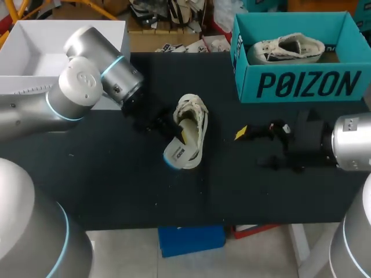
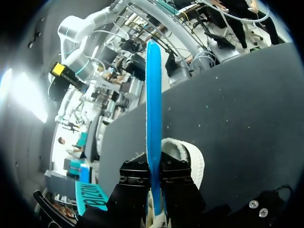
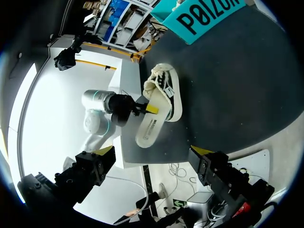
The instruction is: Take the shoe out of the shoebox, open the shoe tongue, remove and reinsert the insole, then place the shoe into the shoebox
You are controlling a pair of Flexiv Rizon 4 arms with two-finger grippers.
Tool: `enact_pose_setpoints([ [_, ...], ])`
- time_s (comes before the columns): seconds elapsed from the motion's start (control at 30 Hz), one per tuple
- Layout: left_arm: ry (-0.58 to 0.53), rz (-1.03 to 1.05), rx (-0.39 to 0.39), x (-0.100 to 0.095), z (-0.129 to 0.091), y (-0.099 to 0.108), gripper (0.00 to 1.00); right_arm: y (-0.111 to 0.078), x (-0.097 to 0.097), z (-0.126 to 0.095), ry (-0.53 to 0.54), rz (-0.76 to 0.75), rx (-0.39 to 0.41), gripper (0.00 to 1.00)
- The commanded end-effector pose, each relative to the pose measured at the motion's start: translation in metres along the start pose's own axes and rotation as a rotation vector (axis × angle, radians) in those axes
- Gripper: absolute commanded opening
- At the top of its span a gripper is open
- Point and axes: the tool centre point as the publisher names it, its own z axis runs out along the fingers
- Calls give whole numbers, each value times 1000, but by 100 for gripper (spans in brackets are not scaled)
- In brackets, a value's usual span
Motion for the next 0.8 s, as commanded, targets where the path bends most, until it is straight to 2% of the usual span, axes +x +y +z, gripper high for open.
enact_pose_setpoints([
  [0.03, 14, 0, 3, -5, 5, 14, 0, -1, 0, 0, -2, 1, -1, 100],
  [0.43, 36, 0, -46, -11, 0, 31, 0, -1, 0, 0, -2, 1, -1, 100],
  [0.8, 105, 17, -123, -8, 0, 26, 0, -1, 0, 0, -2, 1, -1, 100],
])
